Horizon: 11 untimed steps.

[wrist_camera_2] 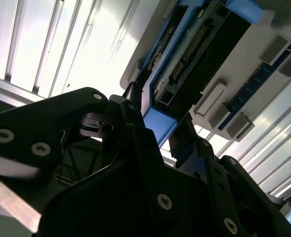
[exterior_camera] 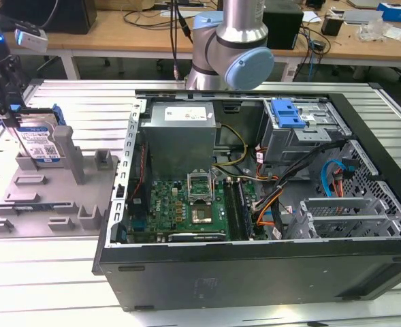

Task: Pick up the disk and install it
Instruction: 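Pick up the disk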

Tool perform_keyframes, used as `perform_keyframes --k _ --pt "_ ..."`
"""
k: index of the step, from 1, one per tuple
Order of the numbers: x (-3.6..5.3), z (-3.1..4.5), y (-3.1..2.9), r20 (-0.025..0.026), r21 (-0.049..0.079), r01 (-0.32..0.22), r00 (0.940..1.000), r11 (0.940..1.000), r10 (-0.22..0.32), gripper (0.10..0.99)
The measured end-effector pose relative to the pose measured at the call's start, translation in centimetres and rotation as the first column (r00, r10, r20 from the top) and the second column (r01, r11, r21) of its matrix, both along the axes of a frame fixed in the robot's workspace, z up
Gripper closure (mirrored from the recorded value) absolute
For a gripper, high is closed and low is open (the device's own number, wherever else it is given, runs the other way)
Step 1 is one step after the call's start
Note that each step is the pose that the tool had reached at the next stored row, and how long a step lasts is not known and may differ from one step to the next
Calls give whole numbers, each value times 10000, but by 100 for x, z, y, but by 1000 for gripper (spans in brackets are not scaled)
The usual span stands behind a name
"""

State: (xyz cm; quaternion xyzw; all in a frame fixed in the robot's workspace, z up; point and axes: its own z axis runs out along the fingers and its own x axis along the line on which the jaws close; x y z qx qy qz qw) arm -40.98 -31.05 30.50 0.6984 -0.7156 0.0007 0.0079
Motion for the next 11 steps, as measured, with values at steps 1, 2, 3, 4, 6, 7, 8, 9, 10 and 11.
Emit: perform_keyframes --k 1,2,3,4,6,7,8,9,10,11 --pt "0 -4 0 -1 0 0 10000 10000 0 604" --pt "0 -8 0 0 0 0 10000 10000 0 604" --pt "0 -12 0 0 0 -1 10000 10000 1 604" --pt "0 -21 0 5 1 -4 10000 10000 4 604" --pt "0 -29 0 8 0 -6 10000 10000 6 604" --pt "-1 -31 0 8 0 -7 10000 10000 7 604" --pt "-1 -33 0 8 0 -7 10000 10000 7 604" --pt "-1 -33 0 9 0 -7 10000 10000 7 604" --pt "-2 -34 0 10 1 -7 10000 10000 7 604" --pt "-3 -35 0 11 1 -6 10000 10000 6 604"
